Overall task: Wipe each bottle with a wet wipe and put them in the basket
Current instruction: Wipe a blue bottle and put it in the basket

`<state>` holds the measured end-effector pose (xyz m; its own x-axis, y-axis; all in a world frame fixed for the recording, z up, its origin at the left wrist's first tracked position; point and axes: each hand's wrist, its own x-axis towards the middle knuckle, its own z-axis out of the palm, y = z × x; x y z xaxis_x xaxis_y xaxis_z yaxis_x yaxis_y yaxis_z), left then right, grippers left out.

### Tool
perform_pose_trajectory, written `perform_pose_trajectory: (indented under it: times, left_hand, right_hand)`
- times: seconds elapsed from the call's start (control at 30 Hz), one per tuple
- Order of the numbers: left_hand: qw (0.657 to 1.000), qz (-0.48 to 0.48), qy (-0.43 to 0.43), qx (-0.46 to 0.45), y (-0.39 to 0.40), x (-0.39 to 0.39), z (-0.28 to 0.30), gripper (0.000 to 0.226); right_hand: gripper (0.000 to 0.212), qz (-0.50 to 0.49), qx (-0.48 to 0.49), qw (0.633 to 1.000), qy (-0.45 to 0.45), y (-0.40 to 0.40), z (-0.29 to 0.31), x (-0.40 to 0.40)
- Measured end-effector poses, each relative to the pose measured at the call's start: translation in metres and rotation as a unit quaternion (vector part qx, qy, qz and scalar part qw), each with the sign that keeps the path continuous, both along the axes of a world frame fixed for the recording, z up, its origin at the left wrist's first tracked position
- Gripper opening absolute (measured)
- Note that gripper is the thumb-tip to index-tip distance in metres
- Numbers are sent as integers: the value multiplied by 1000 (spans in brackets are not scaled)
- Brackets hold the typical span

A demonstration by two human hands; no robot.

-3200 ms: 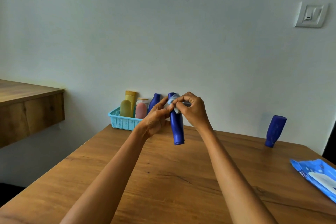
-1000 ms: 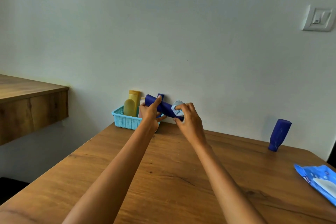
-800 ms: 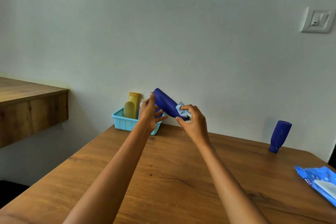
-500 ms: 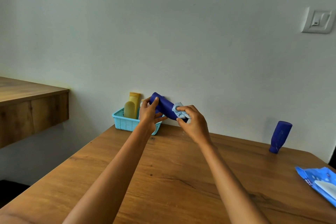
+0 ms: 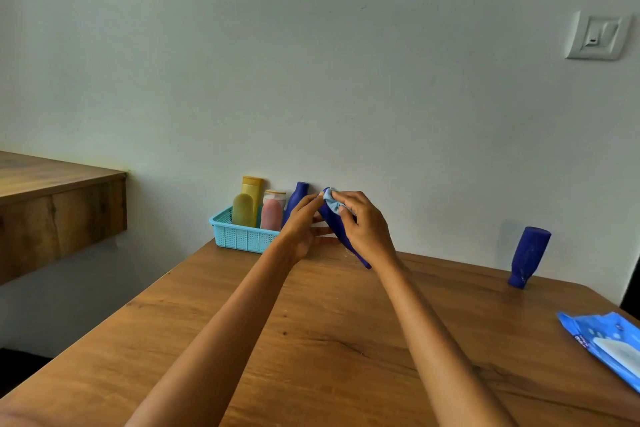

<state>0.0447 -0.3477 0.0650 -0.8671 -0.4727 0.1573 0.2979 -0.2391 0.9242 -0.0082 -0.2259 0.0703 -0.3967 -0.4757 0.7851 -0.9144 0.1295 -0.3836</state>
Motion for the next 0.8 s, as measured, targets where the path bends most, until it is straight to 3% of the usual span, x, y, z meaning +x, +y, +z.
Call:
perform_pose_trajectory:
  times: [0.33, 0.57, 0.7, 0.8]
  left_hand:
    - [986, 99, -16, 135, -6, -3, 4, 21]
    - [974, 111, 13, 197, -13, 7, 7, 50]
    - [971, 93, 55, 211, -15, 11, 5, 55]
    - [973, 70, 85, 201, -12, 11, 7, 55]
  right_hand:
    - [31, 2, 64, 997, 34, -1, 5, 10]
    - [19, -11, 48, 999, -9, 8, 5, 7]
    - [20, -30, -32, 988, -148, 15, 10, -1]
    - [17, 41, -92, 910, -402, 22, 13, -4]
